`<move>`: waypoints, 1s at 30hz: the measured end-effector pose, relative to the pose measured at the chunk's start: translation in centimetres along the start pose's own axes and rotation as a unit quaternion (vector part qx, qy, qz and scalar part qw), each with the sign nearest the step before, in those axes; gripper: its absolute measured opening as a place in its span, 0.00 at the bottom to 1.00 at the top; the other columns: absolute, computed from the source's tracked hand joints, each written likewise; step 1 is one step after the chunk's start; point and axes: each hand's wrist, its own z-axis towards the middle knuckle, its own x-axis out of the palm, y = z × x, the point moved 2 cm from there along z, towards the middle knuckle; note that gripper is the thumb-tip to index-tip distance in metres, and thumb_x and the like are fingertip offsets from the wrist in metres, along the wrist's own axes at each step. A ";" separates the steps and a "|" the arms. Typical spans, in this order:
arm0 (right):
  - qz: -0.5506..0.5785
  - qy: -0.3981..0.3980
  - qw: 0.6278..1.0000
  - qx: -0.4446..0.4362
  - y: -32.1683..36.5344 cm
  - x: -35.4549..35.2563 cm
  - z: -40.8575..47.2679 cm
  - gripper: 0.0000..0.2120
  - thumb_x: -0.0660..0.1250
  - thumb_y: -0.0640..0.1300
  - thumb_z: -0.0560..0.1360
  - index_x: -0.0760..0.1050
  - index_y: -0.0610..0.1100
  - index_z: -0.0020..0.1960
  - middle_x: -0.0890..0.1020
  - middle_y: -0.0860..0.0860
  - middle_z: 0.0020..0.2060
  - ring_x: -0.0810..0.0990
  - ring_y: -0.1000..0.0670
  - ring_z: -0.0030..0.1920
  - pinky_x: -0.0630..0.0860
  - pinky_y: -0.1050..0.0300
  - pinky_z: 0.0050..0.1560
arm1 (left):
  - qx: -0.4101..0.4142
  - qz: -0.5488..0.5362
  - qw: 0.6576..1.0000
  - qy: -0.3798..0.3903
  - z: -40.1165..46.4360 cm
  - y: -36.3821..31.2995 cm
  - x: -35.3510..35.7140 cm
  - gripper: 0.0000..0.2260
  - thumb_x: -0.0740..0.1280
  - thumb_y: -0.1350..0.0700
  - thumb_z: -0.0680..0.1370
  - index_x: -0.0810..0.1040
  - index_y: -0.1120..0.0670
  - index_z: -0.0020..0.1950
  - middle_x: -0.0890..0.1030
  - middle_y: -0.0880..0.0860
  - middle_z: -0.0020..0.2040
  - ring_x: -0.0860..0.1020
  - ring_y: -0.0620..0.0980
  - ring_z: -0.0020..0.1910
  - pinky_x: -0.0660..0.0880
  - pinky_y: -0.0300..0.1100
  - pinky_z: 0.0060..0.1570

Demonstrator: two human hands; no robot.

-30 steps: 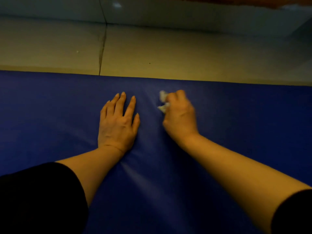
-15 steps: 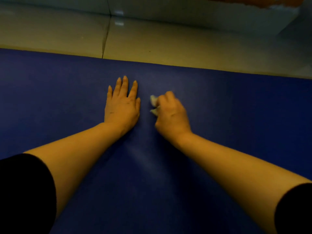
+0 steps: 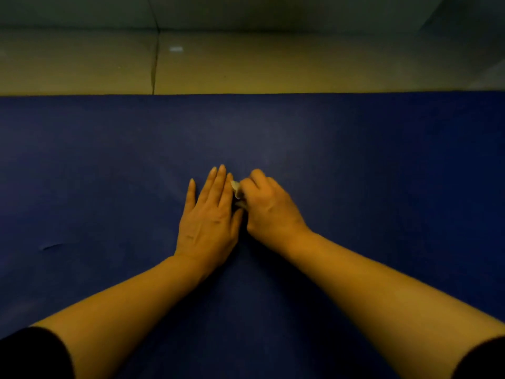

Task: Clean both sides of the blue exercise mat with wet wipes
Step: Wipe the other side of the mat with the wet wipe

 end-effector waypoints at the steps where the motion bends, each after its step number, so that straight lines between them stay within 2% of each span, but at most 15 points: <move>1: -0.005 -0.006 1.000 0.010 -1.0 -0.7 -0.1 0.08 0.70 0.35 0.67 0.74 0.38 0.46 0.74 0.40 0.46 0.74 0.37 0.41 0.73 0.45 0.38 | 0.020 0.008 1.000 -0.005 -0.5 0.0 -0.2 0.29 0.52 0.45 0.79 0.66 0.62 0.74 0.64 0.59 0.75 0.60 0.54 0.75 0.51 0.56 0.73; 4: -0.027 -0.091 0.987 0.133 -5.3 -3.1 -0.4 0.08 0.71 0.37 0.70 0.75 0.36 0.46 0.74 0.37 0.46 0.75 0.35 0.40 0.70 0.47 0.37 | 0.076 0.036 0.996 -0.008 -3.0 0.3 -0.4 0.29 0.52 0.45 0.79 0.65 0.62 0.74 0.65 0.59 0.75 0.60 0.54 0.75 0.54 0.57 0.71; 6: -0.042 -0.135 0.971 0.191 -5.9 -3.6 -1.3 0.07 0.71 0.37 0.71 0.75 0.35 0.45 0.74 0.38 0.45 0.75 0.35 0.38 0.67 0.51 0.35 | 0.067 0.026 0.997 -0.008 -4.1 0.4 -0.3 0.28 0.52 0.45 0.80 0.63 0.61 0.75 0.64 0.57 0.75 0.60 0.53 0.75 0.54 0.56 0.71; 7: -0.043 -0.145 0.972 0.178 -5.0 -3.1 -1.7 0.06 0.72 0.36 0.70 0.76 0.36 0.44 0.75 0.38 0.43 0.75 0.36 0.36 0.66 0.53 0.33 | 0.058 0.020 0.998 -0.011 -4.2 0.4 -0.2 0.28 0.52 0.45 0.80 0.63 0.60 0.75 0.64 0.57 0.75 0.60 0.53 0.75 0.54 0.55 0.72; 9: -0.023 -0.129 0.987 0.096 -1.4 -1.3 -2.9 0.08 0.73 0.35 0.66 0.77 0.38 0.44 0.76 0.40 0.40 0.75 0.38 0.33 0.70 0.53 0.32 | 0.048 0.007 0.999 -0.019 -4.0 0.3 -0.1 0.28 0.53 0.45 0.79 0.65 0.60 0.74 0.66 0.57 0.74 0.62 0.53 0.75 0.55 0.55 0.71; 12: 0.022 -0.034 0.999 -0.001 2.9 1.1 -4.7 0.08 0.69 0.34 0.66 0.74 0.41 0.44 0.75 0.43 0.41 0.74 0.41 0.36 0.75 0.48 0.34 | 0.050 -0.016 0.998 -0.035 -3.8 0.3 -0.2 0.25 0.54 0.49 0.78 0.69 0.61 0.72 0.69 0.58 0.73 0.65 0.54 0.73 0.56 0.54 0.70; 14: 0.031 0.000 1.000 0.004 1.7 0.6 -4.7 0.06 0.68 0.35 0.68 0.75 0.41 0.43 0.74 0.43 0.42 0.75 0.41 0.38 0.76 0.46 0.37 | 0.053 -0.008 0.998 -0.041 -3.9 0.3 -0.3 0.24 0.54 0.51 0.79 0.69 0.61 0.72 0.70 0.58 0.72 0.66 0.55 0.73 0.57 0.54 0.70; 17: 0.013 -0.077 0.990 0.116 -3.5 -2.2 -3.7 0.05 0.71 0.37 0.70 0.76 0.39 0.44 0.75 0.40 0.44 0.76 0.37 0.39 0.75 0.47 0.38 | 0.049 0.007 0.998 -0.037 -3.9 0.3 -0.3 0.24 0.52 0.51 0.80 0.68 0.61 0.73 0.69 0.58 0.73 0.66 0.55 0.73 0.56 0.54 0.71; 19: -0.018 -0.118 0.972 0.202 -5.8 -3.6 -3.8 0.04 0.69 0.36 0.72 0.75 0.37 0.45 0.74 0.39 0.46 0.76 0.36 0.40 0.73 0.48 0.38 | 0.048 0.014 0.998 -0.033 -3.8 0.4 -0.2 0.25 0.52 0.50 0.80 0.68 0.61 0.73 0.68 0.58 0.73 0.65 0.55 0.73 0.55 0.53 0.71; 20: -0.039 -0.136 0.970 0.199 -5.6 -3.6 -4.0 0.03 0.69 0.35 0.72 0.75 0.36 0.43 0.74 0.39 0.45 0.75 0.36 0.38 0.71 0.50 0.36 | 0.048 0.016 0.998 -0.032 -3.8 0.4 -0.2 0.25 0.52 0.50 0.80 0.68 0.61 0.73 0.68 0.58 0.73 0.65 0.55 0.73 0.55 0.53 0.71; 22: -0.033 -0.144 0.980 0.135 -3.1 -2.3 -5.1 0.04 0.70 0.34 0.70 0.75 0.38 0.41 0.74 0.40 0.40 0.75 0.37 0.34 0.70 0.52 0.32 | 0.046 0.020 0.998 -0.029 -3.8 0.4 -0.1 0.25 0.52 0.50 0.80 0.68 0.61 0.73 0.68 0.58 0.73 0.65 0.55 0.73 0.55 0.54 0.71; 26: 0.025 -0.015 1.000 0.002 1.9 0.3 -8.0 0.06 0.69 0.34 0.67 0.73 0.41 0.41 0.74 0.43 0.40 0.74 0.42 0.35 0.74 0.48 0.32 | 0.051 0.021 0.998 -0.033 -3.7 0.4 -0.1 0.24 0.53 0.52 0.79 0.69 0.62 0.71 0.70 0.59 0.72 0.67 0.56 0.72 0.56 0.54 0.70; 28: 0.040 0.027 0.999 -0.002 1.1 -0.5 -8.3 0.08 0.70 0.32 0.65 0.73 0.40 0.40 0.74 0.43 0.40 0.75 0.41 0.36 0.75 0.48 0.31 | 0.053 0.019 0.998 -0.030 -3.7 0.5 -0.2 0.24 0.52 0.52 0.79 0.68 0.62 0.72 0.69 0.59 0.72 0.66 0.56 0.72 0.55 0.53 0.71; 30: 0.044 -0.020 0.997 0.062 -1.2 -2.0 -7.4 0.06 0.70 0.34 0.67 0.75 0.40 0.42 0.75 0.41 0.42 0.76 0.38 0.38 0.75 0.48 0.35 | 0.051 0.016 0.998 -0.027 -3.8 0.5 -0.3 0.24 0.51 0.52 0.80 0.67 0.62 0.73 0.68 0.58 0.73 0.65 0.55 0.73 0.54 0.53 0.72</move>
